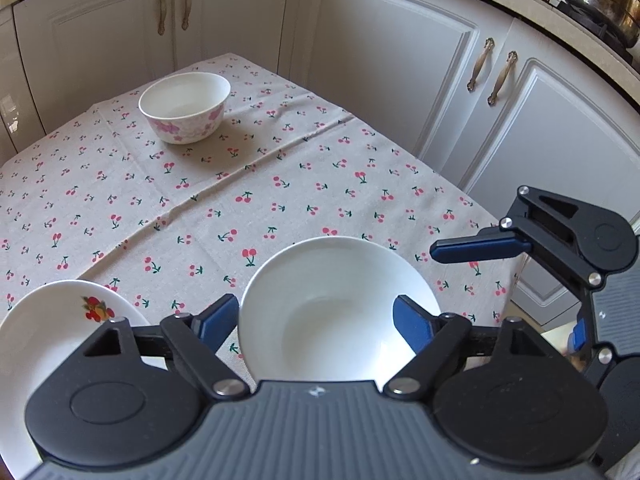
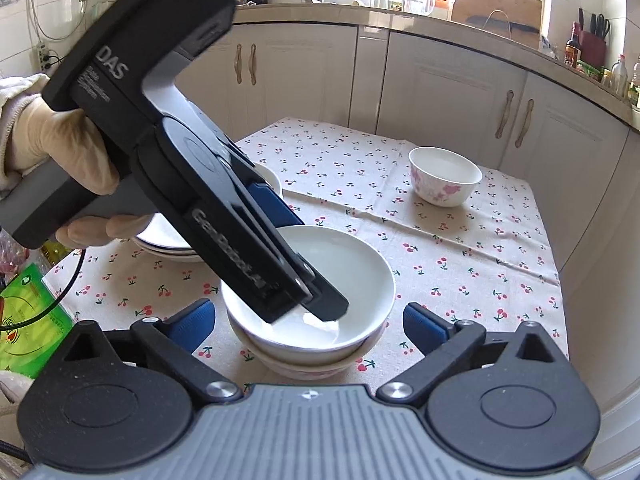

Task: Organize plates and bowls
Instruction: 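Lower the held bowl into the first bowl and open the left tool, then reach the left tool to the remaining pink-flowered bowl on the tablecloth, then close the left tool on the rim of that bowl, then lift the bowl with the left tool and carry it over the two stacked bowls, then lower the bowl onto the bowl stack and open the left tool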

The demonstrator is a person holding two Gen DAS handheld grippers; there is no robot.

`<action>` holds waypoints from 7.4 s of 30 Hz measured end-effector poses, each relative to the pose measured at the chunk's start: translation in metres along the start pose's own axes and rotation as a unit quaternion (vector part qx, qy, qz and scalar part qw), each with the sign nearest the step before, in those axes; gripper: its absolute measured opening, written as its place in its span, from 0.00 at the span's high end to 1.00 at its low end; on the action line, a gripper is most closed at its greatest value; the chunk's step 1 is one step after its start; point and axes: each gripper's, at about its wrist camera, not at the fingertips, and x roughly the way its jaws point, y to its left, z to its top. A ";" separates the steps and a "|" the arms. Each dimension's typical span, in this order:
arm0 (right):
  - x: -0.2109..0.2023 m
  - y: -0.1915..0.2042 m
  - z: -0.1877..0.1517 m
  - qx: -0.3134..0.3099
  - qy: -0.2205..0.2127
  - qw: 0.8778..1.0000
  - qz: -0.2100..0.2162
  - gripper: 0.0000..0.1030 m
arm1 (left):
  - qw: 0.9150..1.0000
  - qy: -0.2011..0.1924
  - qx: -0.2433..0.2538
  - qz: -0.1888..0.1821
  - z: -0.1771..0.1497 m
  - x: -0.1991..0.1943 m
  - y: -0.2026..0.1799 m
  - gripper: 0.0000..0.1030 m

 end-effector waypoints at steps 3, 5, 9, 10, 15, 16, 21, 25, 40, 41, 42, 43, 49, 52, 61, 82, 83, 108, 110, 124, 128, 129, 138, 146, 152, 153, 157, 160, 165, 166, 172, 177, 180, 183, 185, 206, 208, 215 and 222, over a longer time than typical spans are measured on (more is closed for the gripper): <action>-0.001 0.001 0.000 0.002 -0.001 1.000 0.001 0.01 | 1.000 -0.005 0.001 0.004 -0.001 -0.004 0.000 0.18; -0.001 0.002 0.000 -0.001 -0.003 1.000 0.000 0.00 | 1.000 -0.010 0.001 0.006 -0.002 -0.006 0.000 0.18; -0.002 0.003 0.000 -0.001 -0.003 1.000 -0.002 0.00 | 1.000 -0.020 -0.001 0.003 -0.003 -0.012 0.002 0.17; -0.003 0.003 0.001 -0.001 -0.003 1.000 -0.003 0.00 | 1.000 -0.023 -0.001 0.004 -0.003 -0.014 0.002 0.16; -0.005 0.002 0.004 -0.003 -0.007 1.000 -0.008 0.00 | 0.999 -0.036 0.000 0.011 0.002 -0.022 0.007 0.13; -0.005 0.001 0.005 -0.004 -0.009 1.000 -0.009 0.00 | 0.999 -0.039 0.000 0.012 0.004 -0.023 0.008 0.13; -0.008 -0.010 0.014 -0.003 -0.021 1.000 -0.012 0.00 | 0.999 -0.049 -0.001 0.015 0.016 -0.024 0.015 0.13; -0.006 -0.024 0.023 0.000 -0.029 0.999 -0.018 0.00 | 0.999 -0.048 -0.001 0.018 0.031 -0.018 0.023 0.13; 0.028 -0.100 0.058 0.005 -0.035 0.998 -0.052 0.00 | 0.999 -0.040 -0.001 0.035 0.099 0.032 0.068 0.13; 0.032 -0.105 0.061 0.003 -0.035 0.998 -0.052 0.00 | 0.999 -0.038 -0.001 0.035 0.104 0.036 0.072 0.13; 0.037 -0.109 0.064 0.002 -0.035 0.998 -0.051 0.00 | 0.999 -0.036 -0.002 0.037 0.110 0.040 0.076 0.13; 0.042 -0.114 0.066 0.002 -0.036 0.998 -0.051 0.00 | 0.999 -0.034 -0.002 0.037 0.115 0.044 0.080 0.13; 0.076 -0.138 0.081 -0.010 -0.026 0.999 -0.038 0.00 | 0.998 -0.025 -0.002 0.051 0.144 0.070 0.102 0.13; 0.094 -0.147 0.086 -0.019 -0.019 0.999 -0.030 0.00 | 0.998 -0.020 -0.008 0.054 0.155 0.084 0.114 0.13; 0.142 -0.171 0.098 -0.020 -0.003 1.000 0.004 0.03 | 0.998 -0.007 -0.022 0.062 0.176 0.114 0.143 0.13; 0.200 -0.190 0.112 -0.001 0.025 1.000 0.014 0.13 | 0.998 0.025 -0.040 0.041 0.186 0.154 0.157 0.15; 0.200 -0.189 0.113 -0.003 0.024 1.000 0.014 0.13 | 0.998 0.027 -0.041 0.038 0.186 0.156 0.158 0.16; 0.196 -0.175 0.114 -0.020 0.020 1.000 -0.002 0.17 | 0.999 0.028 -0.043 0.005 0.184 0.158 0.157 0.26; 0.194 -0.172 0.113 -0.025 0.022 0.999 -0.002 0.17 | 0.999 0.027 -0.038 0.005 0.181 0.156 0.154 0.26; 0.171 -0.161 0.115 -0.030 0.035 0.999 0.007 0.17 | 0.999 0.027 -0.038 0.001 0.168 0.137 0.141 0.26; 0.161 -0.153 0.115 -0.038 0.036 0.999 0.004 0.17 | 0.999 0.027 -0.038 0.004 0.164 0.129 0.134 0.26; 0.159 -0.151 0.114 -0.038 0.038 0.999 0.004 0.17 | 0.999 0.027 -0.038 0.004 0.163 0.127 0.132 0.26; 0.138 -0.136 0.111 -0.031 0.052 0.998 0.009 0.17 | 0.999 0.027 -0.034 0.004 0.153 0.101 0.116 0.26; 0.104 -0.121 0.112 -0.025 0.051 0.998 0.017 0.17 | 0.999 0.021 -0.033 0.012 0.139 0.074 0.099 0.26; 0.083 -0.103 0.106 -0.035 0.044 0.998 0.012 0.17 | 0.999 0.019 -0.029 0.014 0.126 0.053 0.085 0.26; 0.079 -0.100 0.105 -0.035 0.043 0.998 0.012 0.17 | 0.999 0.018 -0.029 0.015 0.123 0.050 0.081 0.26; 0.065 -0.088 0.100 -0.039 0.039 0.998 0.012 0.17 | 0.999 0.018 -0.024 0.019 0.113 0.039 0.070 0.26; 0.056 -0.082 0.096 -0.039 0.038 0.998 0.014 0.17 | 0.999 0.018 -0.026 0.017 0.105 0.032 0.065 0.26; 0.044 -0.071 0.088 -0.042 0.038 0.998 0.012 0.17 | 1.000 0.017 -0.022 0.015 0.096 0.022 0.053 0.26; 0.041 -0.068 0.085 -0.041 0.039 0.998 0.012 0.17 | 1.000 0.016 -0.021 0.015 0.094 0.019 0.050 0.26; 0.025 -0.054 0.077 -0.041 0.038 0.998 0.017 0.17 | 0.999 0.014 -0.022 0.019 0.077 0.008 0.037 0.26; 0.018 -0.042 0.070 -0.047 0.039 0.998 0.020 0.17 | 0.999 0.014 -0.030 0.020 0.061 0.000 0.027 0.26; 0.012 -0.035 0.065 -0.051 0.038 0.998 0.022 0.17 | 0.999 0.016 -0.030 0.024 0.053 -0.004 0.021 0.26; 0.004 -0.029 0.060 -0.052 0.037 0.998 0.024 0.17 | 0.999 0.016 -0.030 0.028 0.046 -0.008 0.015 0.26; 0.000 -0.025 0.057 -0.052 0.035 0.998 0.025 0.17 | 0.999 0.014 -0.031 0.029 0.041 -0.011 0.012 0.25; -0.002 -0.012 0.029 -0.038 0.067 0.996 0.048 0.17 | 0.999 0.038 -0.030 0.021 0.010 -0.001 -0.003 0.23; -0.001 -0.012 0.029 -0.035 0.069 0.996 0.050 0.17 | 0.999 0.039 -0.026 0.023 0.011 0.000 -0.004 0.21; -0.001 -0.013 0.027 -0.030 0.072 0.996 0.052 0.17 | 0.999 0.040 -0.013 0.029 0.010 0.001 -0.009 0.20; 0.000 -0.013 0.027 -0.027 0.073 0.995 0.056 0.17 | 0.999 0.042 -0.008 0.030 0.010 0.003 -0.010 0.17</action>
